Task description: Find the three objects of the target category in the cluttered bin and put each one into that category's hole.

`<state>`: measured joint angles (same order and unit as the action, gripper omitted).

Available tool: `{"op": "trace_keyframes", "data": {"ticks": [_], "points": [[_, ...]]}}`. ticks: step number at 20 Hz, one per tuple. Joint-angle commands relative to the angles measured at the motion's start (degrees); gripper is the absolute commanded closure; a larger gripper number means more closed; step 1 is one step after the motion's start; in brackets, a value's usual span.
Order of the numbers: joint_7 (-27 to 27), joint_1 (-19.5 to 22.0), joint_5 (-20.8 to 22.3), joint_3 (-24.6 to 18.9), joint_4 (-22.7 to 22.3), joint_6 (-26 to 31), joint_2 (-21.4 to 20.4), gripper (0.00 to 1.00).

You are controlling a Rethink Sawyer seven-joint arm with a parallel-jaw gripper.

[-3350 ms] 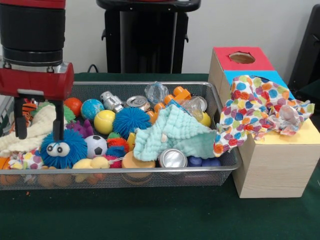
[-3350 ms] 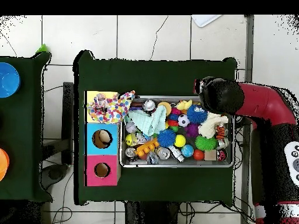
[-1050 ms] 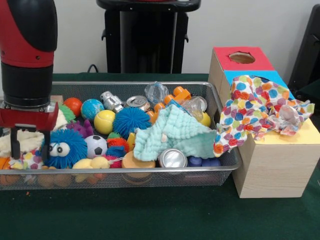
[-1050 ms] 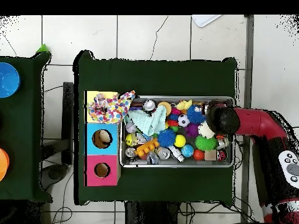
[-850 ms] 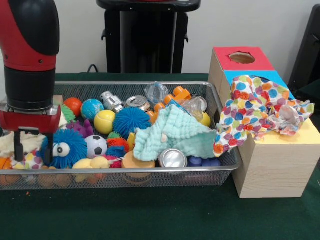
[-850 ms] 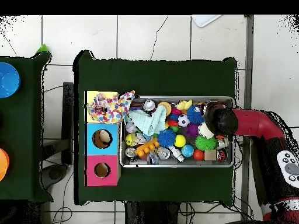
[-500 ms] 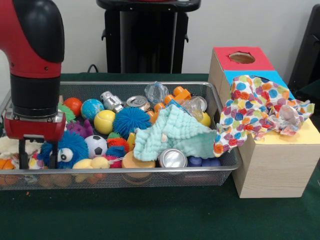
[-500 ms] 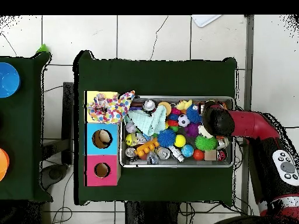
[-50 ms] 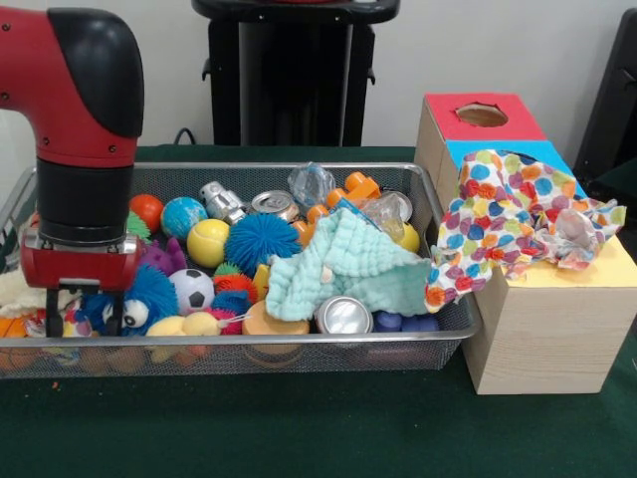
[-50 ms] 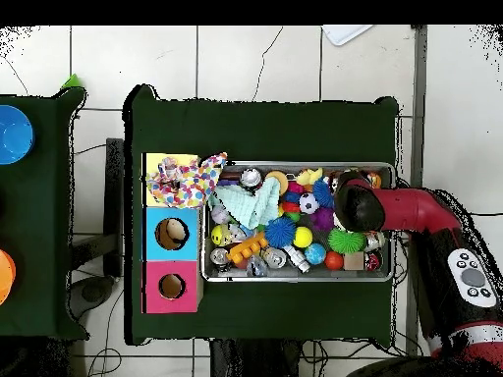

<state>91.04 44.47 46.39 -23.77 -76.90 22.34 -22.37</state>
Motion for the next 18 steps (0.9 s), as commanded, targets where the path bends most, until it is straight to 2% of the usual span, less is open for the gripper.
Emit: {"op": "trace_keyframes", "data": {"ticks": [1,10,16,17,18], "points": [[-11.0,-0.9,5.0,-1.0,-2.4,2.5,2.7,0.0],[-13.3,0.4,3.7,-2.6,-4.5,5.3,-0.4,0.0],[-18.2,3.1,2.2,-5.2,-4.8,8.4,-0.9,0.0],[-18.2,3.0,2.3,-5.2,-4.7,9.2,-0.9,1.0],[-18.2,3.6,1.7,-5.7,-4.8,9.6,-0.5,1.0]]}}
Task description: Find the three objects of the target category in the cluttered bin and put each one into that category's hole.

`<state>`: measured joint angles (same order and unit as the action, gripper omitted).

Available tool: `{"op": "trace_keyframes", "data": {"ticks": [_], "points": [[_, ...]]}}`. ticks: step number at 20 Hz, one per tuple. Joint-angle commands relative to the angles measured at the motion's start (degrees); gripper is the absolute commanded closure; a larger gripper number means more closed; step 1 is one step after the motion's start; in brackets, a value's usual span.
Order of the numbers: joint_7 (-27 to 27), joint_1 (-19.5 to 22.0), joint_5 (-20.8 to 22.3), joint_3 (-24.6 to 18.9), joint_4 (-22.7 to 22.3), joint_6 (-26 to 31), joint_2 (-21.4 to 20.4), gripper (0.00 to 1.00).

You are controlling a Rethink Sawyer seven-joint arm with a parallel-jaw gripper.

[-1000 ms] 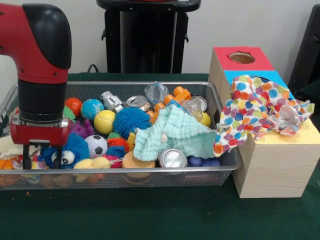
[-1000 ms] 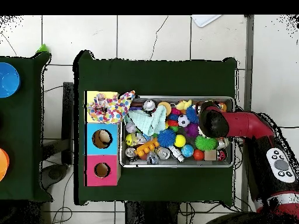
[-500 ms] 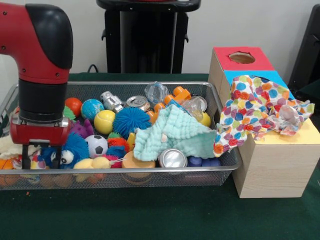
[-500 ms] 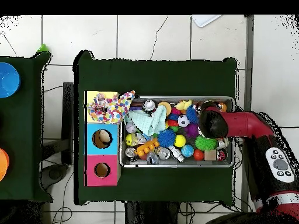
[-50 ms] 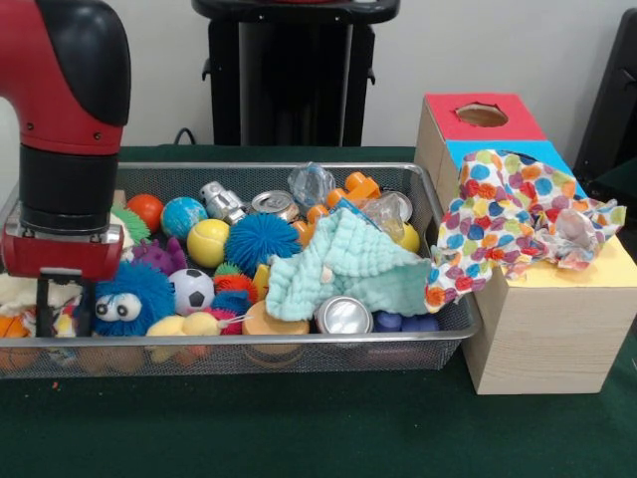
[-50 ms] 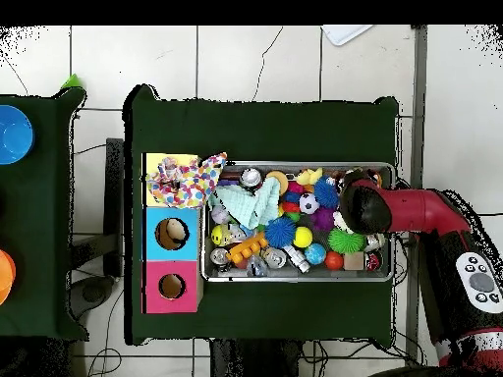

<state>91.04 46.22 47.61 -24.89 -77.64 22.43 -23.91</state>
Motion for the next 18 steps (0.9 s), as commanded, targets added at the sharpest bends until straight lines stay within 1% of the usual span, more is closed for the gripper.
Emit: {"op": "trace_keyframes", "data": {"ticks": [1,3,5,7,11,15,18], "points": [[-18.3,2.3,-0.2,-5.1,-4.2,9.8,1.5,1.0],[-18.9,3.2,-0.6,-6.6,-4.8,9.6,1.9,1.0],[-18.6,2.4,-0.1,-6.4,-5.0,10.5,1.4,1.0],[-17.2,1.5,-0.4,-5.7,-4.9,11.8,1.1,1.0],[-14.5,-0.1,-0.9,-4.4,-5.7,13.9,-1.0,1.0],[-13.4,-0.4,-1.5,-4.6,-6.8,14.7,-2.3,1.0],[-12.3,-0.4,-2.9,-4.9,-8.8,15.9,-4.9,1.0]]}}
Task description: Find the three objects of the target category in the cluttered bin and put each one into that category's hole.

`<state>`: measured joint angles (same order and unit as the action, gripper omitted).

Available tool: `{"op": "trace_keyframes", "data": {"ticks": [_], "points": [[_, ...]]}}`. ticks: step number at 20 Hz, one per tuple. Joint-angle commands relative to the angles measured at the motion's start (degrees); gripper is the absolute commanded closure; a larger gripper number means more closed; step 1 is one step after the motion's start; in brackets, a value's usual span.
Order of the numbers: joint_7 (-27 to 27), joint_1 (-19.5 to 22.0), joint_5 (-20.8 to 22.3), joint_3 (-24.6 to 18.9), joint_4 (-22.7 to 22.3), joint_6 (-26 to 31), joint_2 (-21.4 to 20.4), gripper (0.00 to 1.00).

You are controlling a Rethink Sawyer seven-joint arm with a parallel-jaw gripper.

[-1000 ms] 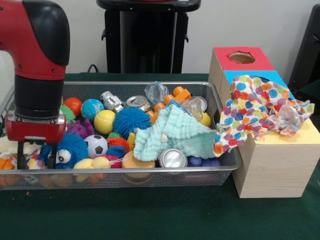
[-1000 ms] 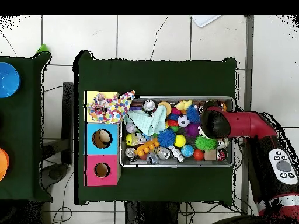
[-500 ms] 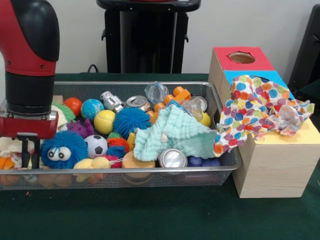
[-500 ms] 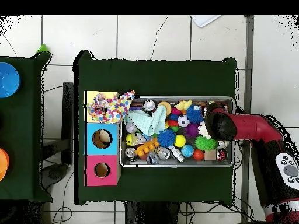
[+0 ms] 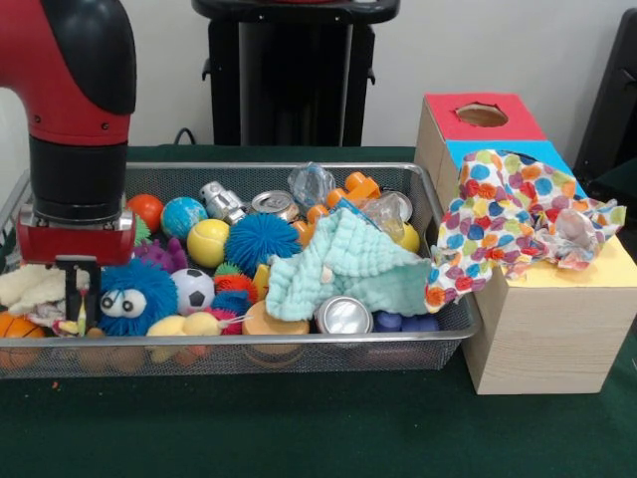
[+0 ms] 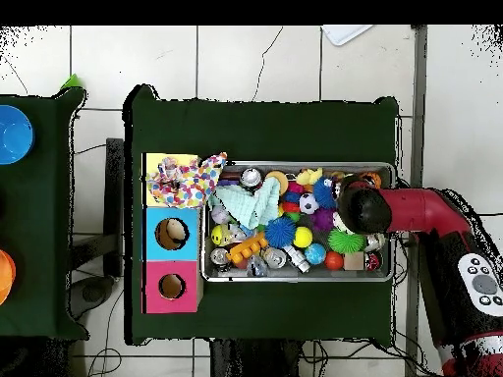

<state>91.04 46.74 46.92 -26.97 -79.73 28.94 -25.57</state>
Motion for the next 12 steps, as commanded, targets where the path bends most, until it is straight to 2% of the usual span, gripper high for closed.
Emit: {"op": "trace_keyframes", "data": {"ticks": [1,9,12], "points": [[-11.8,-0.8,-3.0,-2.9,-8.0,10.0,-4.9,1.0],[-11.0,-0.2,-9.3,-4.3,-16.8,14.2,-17.1,1.0],[-10.4,-0.4,-11.3,-4.6,-19.3,15.1,-20.5,1.0]]}}
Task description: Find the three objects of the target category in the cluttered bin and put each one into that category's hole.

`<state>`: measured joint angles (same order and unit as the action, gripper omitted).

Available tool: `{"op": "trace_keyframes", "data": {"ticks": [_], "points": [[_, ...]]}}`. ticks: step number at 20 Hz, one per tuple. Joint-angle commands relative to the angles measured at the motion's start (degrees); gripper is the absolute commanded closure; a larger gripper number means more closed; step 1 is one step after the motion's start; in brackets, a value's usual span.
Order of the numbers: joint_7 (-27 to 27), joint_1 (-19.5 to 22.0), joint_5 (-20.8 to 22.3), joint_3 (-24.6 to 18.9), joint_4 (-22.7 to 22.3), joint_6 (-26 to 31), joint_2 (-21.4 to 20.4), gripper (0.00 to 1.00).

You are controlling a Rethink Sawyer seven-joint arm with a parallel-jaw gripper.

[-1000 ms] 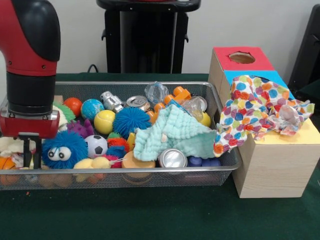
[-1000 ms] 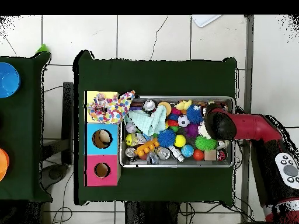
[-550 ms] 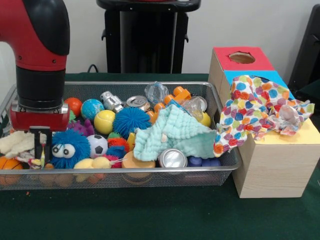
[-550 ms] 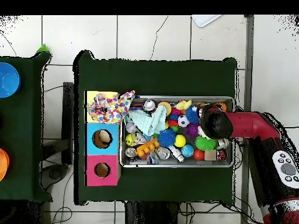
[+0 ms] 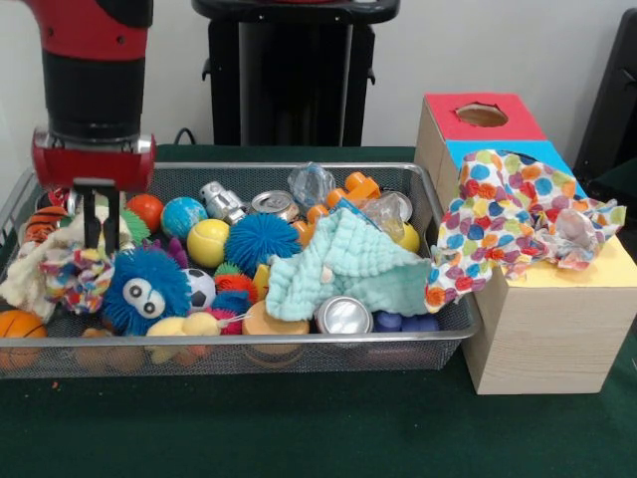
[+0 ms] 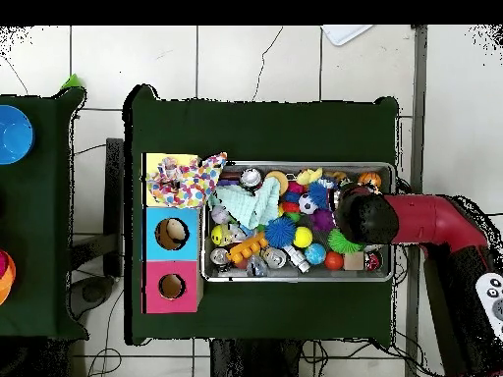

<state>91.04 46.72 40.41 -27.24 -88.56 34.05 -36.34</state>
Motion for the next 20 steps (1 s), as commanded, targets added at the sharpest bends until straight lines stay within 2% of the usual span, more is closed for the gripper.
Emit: {"op": "trace_keyframes", "data": {"ticks": [1,13,20], "points": [[-10.1,-0.6,-5.4,-4.3,-11.2,10.3,-10.6,1.0],[-1.1,-5.5,-9.9,-1.7,-18.4,9.1,-17.3,1.0],[3.0,-9.9,-12.9,0.7,-19.4,10.1,-19.7,1.0]]}}
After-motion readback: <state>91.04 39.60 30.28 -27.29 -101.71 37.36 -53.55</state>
